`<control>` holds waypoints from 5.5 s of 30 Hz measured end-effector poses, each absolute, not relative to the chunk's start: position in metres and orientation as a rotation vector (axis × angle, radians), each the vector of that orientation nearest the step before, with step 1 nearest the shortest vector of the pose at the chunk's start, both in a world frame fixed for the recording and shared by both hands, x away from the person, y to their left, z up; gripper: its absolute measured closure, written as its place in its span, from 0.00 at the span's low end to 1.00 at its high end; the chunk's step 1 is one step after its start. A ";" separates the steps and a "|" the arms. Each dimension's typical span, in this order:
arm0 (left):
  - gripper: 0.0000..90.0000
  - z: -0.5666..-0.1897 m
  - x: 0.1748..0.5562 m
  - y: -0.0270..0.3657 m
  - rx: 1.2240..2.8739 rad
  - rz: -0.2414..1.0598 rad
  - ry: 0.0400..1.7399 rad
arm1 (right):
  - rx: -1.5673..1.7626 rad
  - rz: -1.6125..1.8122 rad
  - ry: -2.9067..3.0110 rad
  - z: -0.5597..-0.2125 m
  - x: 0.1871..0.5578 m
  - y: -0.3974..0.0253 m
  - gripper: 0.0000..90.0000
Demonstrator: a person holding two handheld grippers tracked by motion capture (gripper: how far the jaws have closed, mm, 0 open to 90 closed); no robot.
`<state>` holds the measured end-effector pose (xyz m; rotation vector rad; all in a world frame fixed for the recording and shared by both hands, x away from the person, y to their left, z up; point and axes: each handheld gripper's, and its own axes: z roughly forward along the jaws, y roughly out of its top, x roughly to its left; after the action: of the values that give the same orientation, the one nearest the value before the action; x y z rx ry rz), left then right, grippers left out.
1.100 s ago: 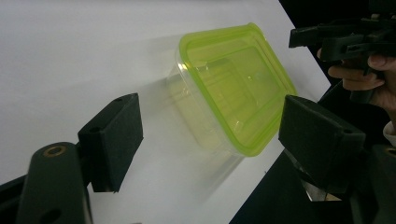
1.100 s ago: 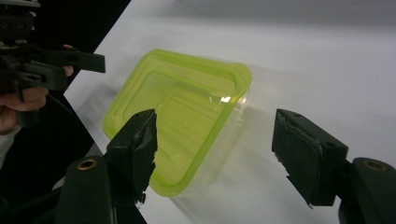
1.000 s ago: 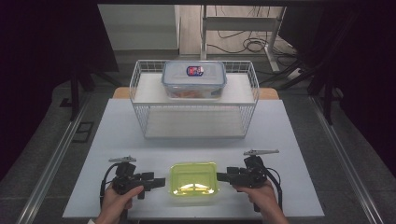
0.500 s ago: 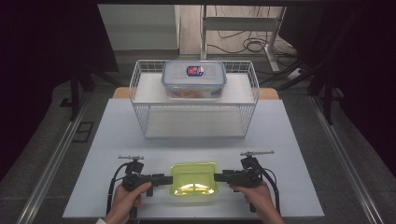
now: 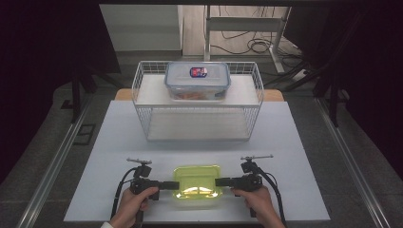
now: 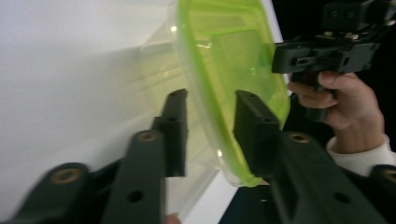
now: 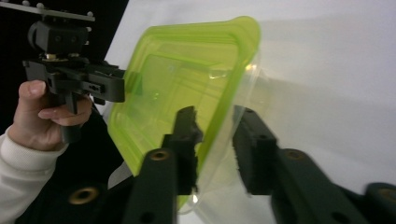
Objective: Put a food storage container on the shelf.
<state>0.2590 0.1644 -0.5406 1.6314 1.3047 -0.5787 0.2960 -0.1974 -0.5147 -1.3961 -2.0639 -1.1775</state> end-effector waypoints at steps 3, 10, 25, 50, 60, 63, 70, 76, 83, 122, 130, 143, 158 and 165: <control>0.79 -0.540 0.260 0.166 1.623 -0.594 1.297 | -1.405 -1.185 -1.998 -0.516 0.297 -0.202 0.83; 0.88 -0.537 0.257 0.169 1.597 -0.579 1.270 | -1.400 -1.223 -1.941 -0.513 0.295 -0.207 0.89; 0.89 -0.518 0.250 0.172 1.622 -0.512 1.214 | -1.355 -1.282 -1.996 -0.497 0.287 -0.205 0.90; 0.90 -0.451 0.266 0.173 1.642 -0.407 1.092 | -1.275 -1.482 -2.112 -0.433 0.290 -0.206 0.90; 0.90 -0.419 0.275 0.177 1.642 -0.360 1.045 | -1.236 -1.556 -2.133 -0.402 0.299 -0.204 0.90; 0.90 -0.409 0.278 0.178 1.644 -0.340 1.035 | -1.221 -1.583 -2.140 -0.394 0.302 -0.203 0.90; 0.90 -0.387 0.285 0.181 1.642 -0.301 1.003 | -1.188 -1.633 -2.167 -0.373 0.310 -0.200 0.90; 0.90 -0.369 0.290 0.181 1.640 -0.271 0.981 | -1.172 -1.672 -2.189 -0.355 0.316 -0.199 0.90; 0.90 -0.349 0.301 0.180 1.645 -0.246 0.954 | -1.153 -1.718 -2.201 -0.337 0.324 -0.200 0.90; 0.92 -0.270 0.429 0.200 1.594 -0.282 0.936 | -1.186 -1.727 -2.129 -0.254 0.452 -0.184 0.90; 0.92 -0.282 0.458 0.203 1.539 -0.340 0.979 | -1.243 -1.709 -2.040 -0.264 0.488 -0.183 0.89; 0.88 -0.295 0.488 0.209 1.402 -0.516 1.095 | -1.327 -1.692 -1.912 -0.272 0.513 -0.179 0.84; 0.80 -0.303 0.496 0.209 1.368 -0.506 1.110 | -1.373 -1.688 -1.865 -0.281 0.521 -0.174 0.74; 0.45 -0.301 0.494 0.206 1.388 -0.386 1.147 | -1.410 -1.726 -1.884 -0.279 0.517 -0.176 0.54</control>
<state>0.4940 0.2057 -0.3014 1.3876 1.1468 -0.3856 0.5168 -0.1762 -0.2789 -1.4096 -1.8838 -1.7260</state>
